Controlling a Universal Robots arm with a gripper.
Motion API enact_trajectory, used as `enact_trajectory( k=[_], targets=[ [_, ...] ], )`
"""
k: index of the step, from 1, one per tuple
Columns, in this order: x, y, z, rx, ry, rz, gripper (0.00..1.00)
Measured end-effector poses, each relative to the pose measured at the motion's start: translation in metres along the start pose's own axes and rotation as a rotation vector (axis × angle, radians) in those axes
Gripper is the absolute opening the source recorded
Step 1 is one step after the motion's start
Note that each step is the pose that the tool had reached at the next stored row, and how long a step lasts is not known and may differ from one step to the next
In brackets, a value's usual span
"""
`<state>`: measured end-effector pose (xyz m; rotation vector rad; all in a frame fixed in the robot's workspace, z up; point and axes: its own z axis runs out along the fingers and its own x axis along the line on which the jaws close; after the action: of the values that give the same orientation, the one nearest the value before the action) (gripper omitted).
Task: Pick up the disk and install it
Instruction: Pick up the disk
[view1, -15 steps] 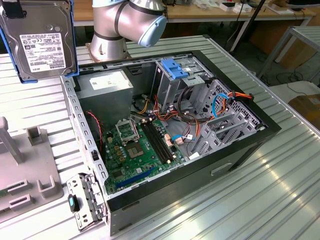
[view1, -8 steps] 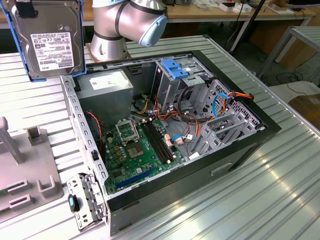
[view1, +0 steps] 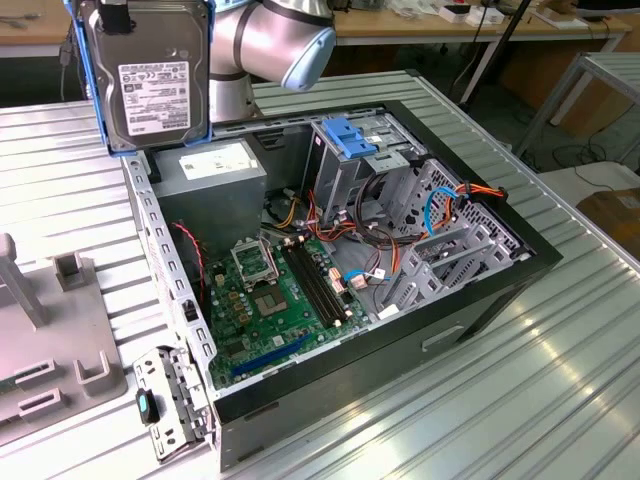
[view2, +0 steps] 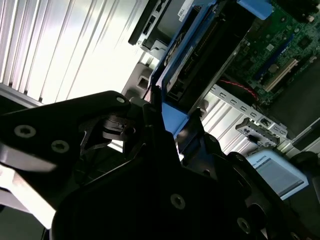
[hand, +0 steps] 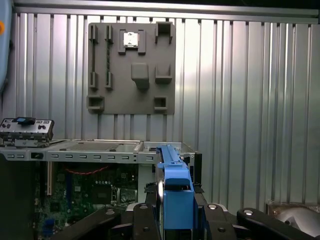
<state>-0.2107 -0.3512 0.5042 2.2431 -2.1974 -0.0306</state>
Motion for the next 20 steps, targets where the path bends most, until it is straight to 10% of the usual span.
enact_trajectory(
  k=[6, 14, 20],
  targets=[
    [0.0, -0.0029, 0.0, 0.0, 0.0, 0.0, 0.36],
    [0.0006, -0.0294, -0.0004, 0.0, 0.0, 0.0, 0.36],
    [0.0007, -0.0333, -0.0005, 0.0001, 0.0, 0.0, 0.36]
  ],
)
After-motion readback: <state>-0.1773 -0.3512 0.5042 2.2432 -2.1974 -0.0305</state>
